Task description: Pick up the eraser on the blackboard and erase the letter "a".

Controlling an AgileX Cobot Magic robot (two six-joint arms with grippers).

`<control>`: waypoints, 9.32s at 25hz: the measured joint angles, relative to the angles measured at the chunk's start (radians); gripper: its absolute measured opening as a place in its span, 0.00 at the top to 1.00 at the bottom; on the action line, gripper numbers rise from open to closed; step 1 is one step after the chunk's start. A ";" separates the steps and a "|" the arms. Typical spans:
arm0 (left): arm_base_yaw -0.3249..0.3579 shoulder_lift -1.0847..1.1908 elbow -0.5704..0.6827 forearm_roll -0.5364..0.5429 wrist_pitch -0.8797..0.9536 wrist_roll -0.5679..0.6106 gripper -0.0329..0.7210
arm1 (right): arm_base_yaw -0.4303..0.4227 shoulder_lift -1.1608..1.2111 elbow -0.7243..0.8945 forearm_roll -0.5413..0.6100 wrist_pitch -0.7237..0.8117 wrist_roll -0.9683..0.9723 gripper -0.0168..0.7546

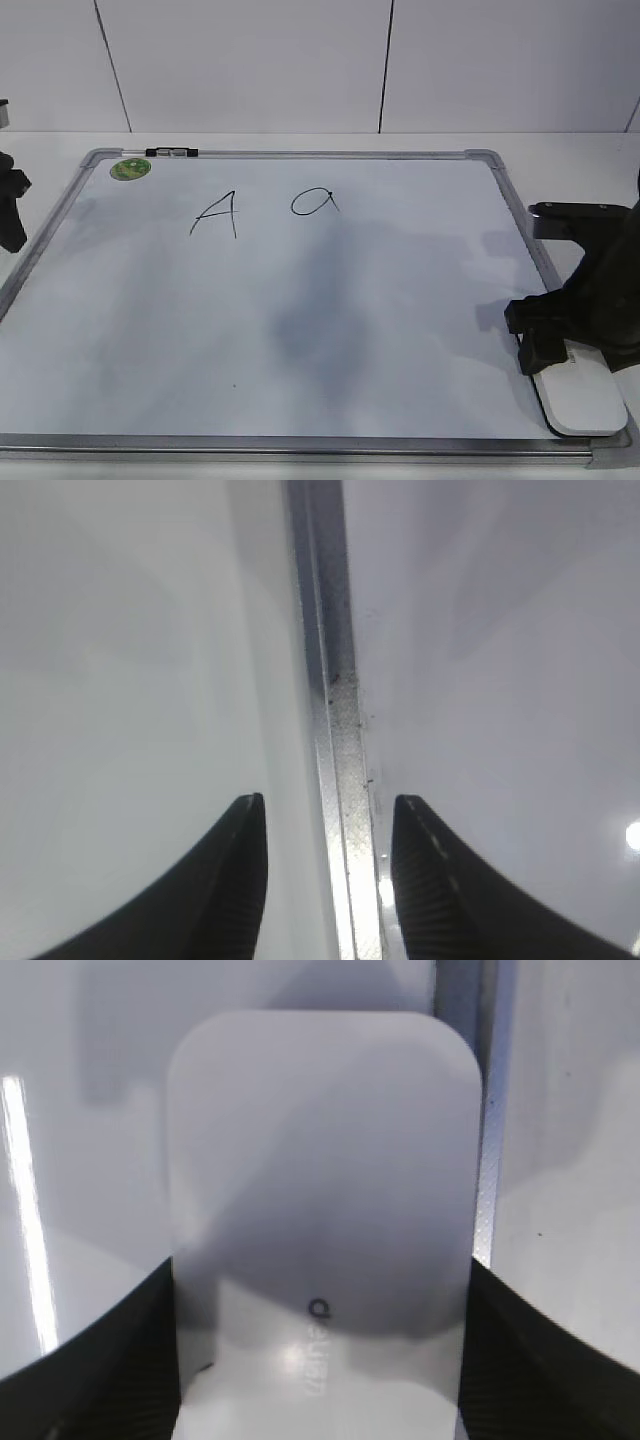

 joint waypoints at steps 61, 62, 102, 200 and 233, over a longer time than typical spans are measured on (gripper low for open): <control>0.036 0.125 -0.014 -0.105 -0.038 0.033 0.93 | 0.000 0.006 -0.088 -0.014 0.110 0.000 0.27; 0.036 0.125 -0.014 -0.107 -0.038 0.033 0.93 | 0.000 0.004 -0.103 -0.016 0.117 0.000 0.27; 0.036 0.125 -0.016 -0.101 -0.030 0.029 0.93 | 0.171 0.465 -1.019 0.005 0.416 -0.165 0.27; 0.036 0.125 -0.016 -0.101 -0.029 0.029 0.93 | 0.182 0.822 -1.351 0.032 0.209 -0.143 0.27; 0.036 0.125 -0.016 -0.099 -0.027 0.029 0.93 | 0.304 0.843 -1.353 -0.061 0.220 -0.133 0.27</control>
